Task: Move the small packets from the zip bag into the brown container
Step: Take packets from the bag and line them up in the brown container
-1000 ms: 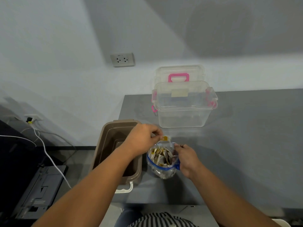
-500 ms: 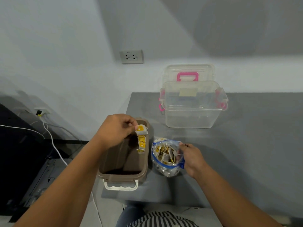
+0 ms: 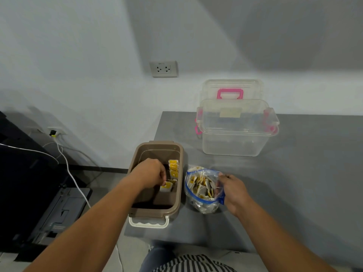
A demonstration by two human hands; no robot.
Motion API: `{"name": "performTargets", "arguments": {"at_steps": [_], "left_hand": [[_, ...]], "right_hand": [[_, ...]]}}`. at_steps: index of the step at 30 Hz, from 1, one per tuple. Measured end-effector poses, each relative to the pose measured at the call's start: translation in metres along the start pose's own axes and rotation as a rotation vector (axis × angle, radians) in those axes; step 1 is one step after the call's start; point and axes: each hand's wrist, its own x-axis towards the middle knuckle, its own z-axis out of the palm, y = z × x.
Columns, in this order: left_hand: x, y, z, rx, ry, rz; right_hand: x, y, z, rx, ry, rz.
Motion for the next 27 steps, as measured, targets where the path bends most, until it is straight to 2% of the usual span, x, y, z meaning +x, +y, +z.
{"name": "performTargets", "arguments": {"at_steps": [9, 19, 27], "left_hand": [[0.019, 0.010, 0.015, -0.005, 0.060, -0.074], [0.023, 0.004, 0.022, 0.012, 0.028, -0.123], [0.027, 0.009, 0.026, 0.116, -0.217, -0.124]], "right_hand": [[-0.004, -0.001, 0.000, 0.009, 0.001, 0.007], [-0.008, -0.001, 0.001, 0.003, -0.007, 0.006], [-0.010, 0.001, 0.002, -0.006, -0.001, -0.007]]}}
